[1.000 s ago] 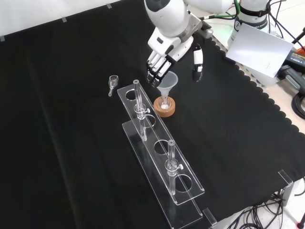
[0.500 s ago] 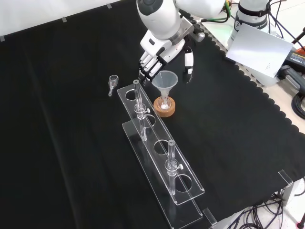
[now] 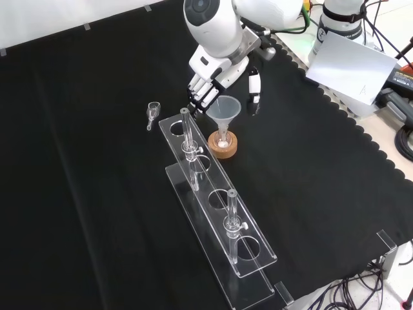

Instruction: Remove the funnel from the round-bottom flask.

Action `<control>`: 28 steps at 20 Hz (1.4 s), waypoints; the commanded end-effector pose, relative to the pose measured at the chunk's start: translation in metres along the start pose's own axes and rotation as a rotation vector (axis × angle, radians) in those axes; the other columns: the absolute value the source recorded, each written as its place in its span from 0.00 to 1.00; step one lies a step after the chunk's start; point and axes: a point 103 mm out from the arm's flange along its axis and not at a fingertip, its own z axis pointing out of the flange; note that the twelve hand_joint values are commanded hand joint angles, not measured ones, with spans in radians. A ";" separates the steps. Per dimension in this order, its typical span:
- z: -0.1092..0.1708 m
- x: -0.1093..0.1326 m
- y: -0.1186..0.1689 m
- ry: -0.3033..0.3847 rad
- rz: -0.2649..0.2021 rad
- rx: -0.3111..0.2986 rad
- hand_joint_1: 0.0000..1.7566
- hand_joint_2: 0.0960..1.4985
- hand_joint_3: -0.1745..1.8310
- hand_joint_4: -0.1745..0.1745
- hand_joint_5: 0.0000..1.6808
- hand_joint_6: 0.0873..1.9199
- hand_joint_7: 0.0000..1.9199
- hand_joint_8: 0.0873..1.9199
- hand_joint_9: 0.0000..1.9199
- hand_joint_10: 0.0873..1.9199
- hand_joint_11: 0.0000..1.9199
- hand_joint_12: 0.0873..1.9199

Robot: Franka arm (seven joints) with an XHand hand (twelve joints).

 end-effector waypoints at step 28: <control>0.006 0.001 0.006 -0.037 0.027 -0.082 0.38 0.49 0.20 0.28 0.16 0.00 0.14 0.35 0.44 0.24 0.28 0.68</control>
